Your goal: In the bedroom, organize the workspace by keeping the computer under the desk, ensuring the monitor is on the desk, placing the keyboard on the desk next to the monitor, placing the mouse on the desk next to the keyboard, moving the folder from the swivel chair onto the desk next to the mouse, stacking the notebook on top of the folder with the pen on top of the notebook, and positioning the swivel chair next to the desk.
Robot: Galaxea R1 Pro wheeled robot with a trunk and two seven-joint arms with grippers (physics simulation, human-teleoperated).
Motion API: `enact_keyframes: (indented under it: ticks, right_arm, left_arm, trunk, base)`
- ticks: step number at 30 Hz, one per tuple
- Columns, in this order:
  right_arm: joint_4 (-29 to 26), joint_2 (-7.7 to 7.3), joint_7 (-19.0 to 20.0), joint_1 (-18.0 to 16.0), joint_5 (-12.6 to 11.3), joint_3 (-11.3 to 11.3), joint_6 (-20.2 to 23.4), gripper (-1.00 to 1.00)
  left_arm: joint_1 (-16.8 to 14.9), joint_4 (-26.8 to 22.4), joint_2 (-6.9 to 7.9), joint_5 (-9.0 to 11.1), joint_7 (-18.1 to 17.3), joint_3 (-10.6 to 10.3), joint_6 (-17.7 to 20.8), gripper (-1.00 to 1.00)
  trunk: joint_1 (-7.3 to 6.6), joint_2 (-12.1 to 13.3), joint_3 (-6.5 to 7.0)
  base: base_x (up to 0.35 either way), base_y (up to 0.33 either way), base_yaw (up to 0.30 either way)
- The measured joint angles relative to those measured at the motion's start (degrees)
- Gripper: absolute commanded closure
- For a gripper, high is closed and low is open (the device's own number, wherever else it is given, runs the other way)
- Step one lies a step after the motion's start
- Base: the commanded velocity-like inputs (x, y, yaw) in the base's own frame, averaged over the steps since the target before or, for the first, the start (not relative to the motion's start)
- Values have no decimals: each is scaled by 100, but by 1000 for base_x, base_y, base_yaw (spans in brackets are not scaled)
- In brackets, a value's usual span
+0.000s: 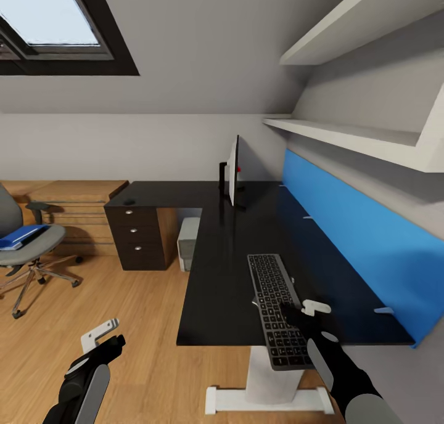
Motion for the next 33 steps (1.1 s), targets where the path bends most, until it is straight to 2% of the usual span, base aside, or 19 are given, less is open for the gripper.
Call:
enact_keyframes:
  ticks: [9, 21, 33]
  right_arm:
    - [2, 0, 0, 0, -2, 2, -3, -100]
    - [259, -4, -1, 1, -5, 0, -24, -100]
    - [224, -11, 10, 3, -12, -4, -31, -100]
  left_arm:
    - [0, 0, 0, 3, 5, 0, 0, -100]
    - [0, 0, -4, -1, 7, 0, -3, -100]
    - [0, 0, -9, -3, 16, -1, -3, -100]
  trunk:
    - [-1, 0, 0]
    - [-264, 480, 214]
    - [-528, 962, 430]
  base:
    - [-12, 0, 0]
    - [0, 0, 0]
    - [0, 0, 0]
